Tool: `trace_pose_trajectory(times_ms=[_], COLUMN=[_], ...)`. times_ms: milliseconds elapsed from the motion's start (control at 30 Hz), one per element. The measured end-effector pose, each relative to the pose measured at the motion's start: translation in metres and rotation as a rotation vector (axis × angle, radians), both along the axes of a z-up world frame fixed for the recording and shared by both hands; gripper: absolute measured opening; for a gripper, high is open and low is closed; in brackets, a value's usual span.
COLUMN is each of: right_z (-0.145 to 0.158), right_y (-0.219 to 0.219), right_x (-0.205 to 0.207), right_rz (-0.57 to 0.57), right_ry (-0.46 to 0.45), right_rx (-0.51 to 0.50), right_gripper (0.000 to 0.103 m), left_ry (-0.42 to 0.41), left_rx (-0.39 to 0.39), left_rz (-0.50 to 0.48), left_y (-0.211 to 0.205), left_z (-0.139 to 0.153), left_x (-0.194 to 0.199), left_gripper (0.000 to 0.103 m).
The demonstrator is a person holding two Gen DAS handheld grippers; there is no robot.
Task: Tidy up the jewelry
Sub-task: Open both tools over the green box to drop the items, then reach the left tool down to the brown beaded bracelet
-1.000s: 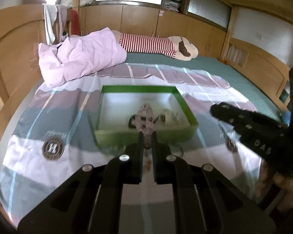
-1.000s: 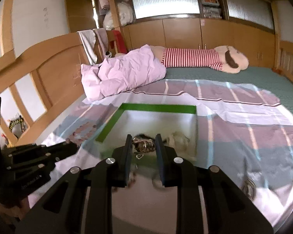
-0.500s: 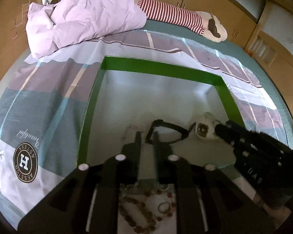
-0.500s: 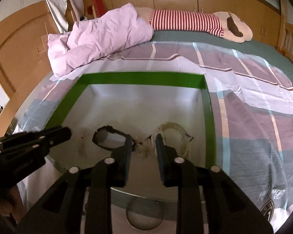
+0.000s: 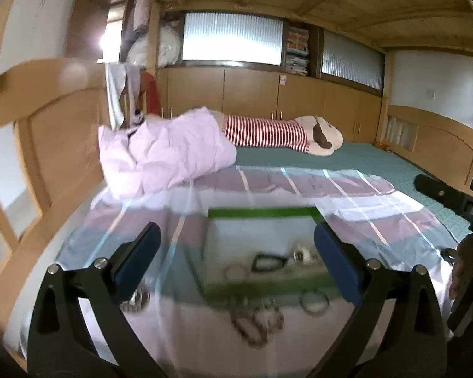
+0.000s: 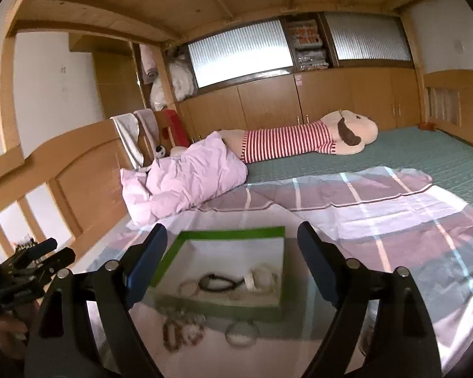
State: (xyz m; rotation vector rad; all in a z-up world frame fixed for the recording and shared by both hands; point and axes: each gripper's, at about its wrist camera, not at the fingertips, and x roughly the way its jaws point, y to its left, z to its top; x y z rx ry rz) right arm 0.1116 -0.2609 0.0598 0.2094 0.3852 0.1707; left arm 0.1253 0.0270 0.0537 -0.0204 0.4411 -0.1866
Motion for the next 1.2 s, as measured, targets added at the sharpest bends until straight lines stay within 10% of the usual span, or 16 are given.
trace_pose_trajectory(times_ms=[533,1200], right_z=[-0.031,-0.044], right_y=[0.023,0.020], right_x=[-0.032,-0.015], right_rz=[0.056,0.080], right_ry=[0.127,0.206], right_rx=[0.003,0.004], right_gripper=[0.083,0.083], left_ry=[0.206,0.565], left_rx=[-0.009,0.047], left_rz=[0.038,0.033], left_y=[0.019,-0.023], left_z=[-0.059,-0.179], left_x=[-0.037,0.063], left_gripper=[0.095,0.046])
